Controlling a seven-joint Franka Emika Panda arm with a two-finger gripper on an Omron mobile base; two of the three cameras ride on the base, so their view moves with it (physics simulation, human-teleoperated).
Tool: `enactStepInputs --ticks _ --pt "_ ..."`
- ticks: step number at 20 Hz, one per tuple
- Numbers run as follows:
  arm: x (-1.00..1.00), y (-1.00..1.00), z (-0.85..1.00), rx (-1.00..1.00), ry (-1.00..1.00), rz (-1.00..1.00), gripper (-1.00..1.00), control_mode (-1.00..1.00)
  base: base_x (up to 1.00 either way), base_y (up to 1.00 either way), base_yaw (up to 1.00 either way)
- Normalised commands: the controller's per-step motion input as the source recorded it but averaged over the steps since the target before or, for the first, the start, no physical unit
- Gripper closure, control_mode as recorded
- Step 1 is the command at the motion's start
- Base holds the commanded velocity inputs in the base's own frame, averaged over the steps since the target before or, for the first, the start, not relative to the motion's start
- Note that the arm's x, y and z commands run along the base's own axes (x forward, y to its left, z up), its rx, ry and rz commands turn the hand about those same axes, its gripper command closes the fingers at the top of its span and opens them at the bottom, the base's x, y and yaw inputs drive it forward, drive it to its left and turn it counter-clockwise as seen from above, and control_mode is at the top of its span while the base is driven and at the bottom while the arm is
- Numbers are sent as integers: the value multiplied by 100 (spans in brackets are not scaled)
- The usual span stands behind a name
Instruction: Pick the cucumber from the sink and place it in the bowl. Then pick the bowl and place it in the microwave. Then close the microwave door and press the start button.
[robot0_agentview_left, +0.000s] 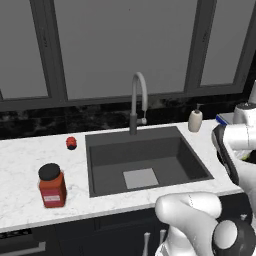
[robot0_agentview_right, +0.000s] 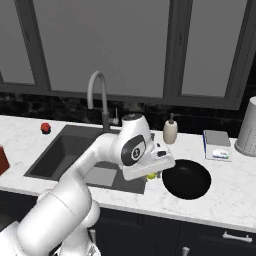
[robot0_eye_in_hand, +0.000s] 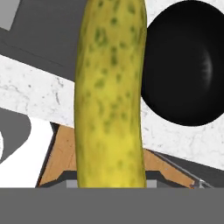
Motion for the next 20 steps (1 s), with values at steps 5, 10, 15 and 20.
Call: enactStepInputs --ticks 5,10,15,20 --pt "55 -64 -8 5 17 -11 100 -100 0 0 0" --pt "55 -88 -18 13 7 0 100 -100 0 0 0" --pt "79 -47 -70 6 8 0 100 -100 0 0 0" --pt "80 -11 -80 1 14 0 100 -100 0 0 0"
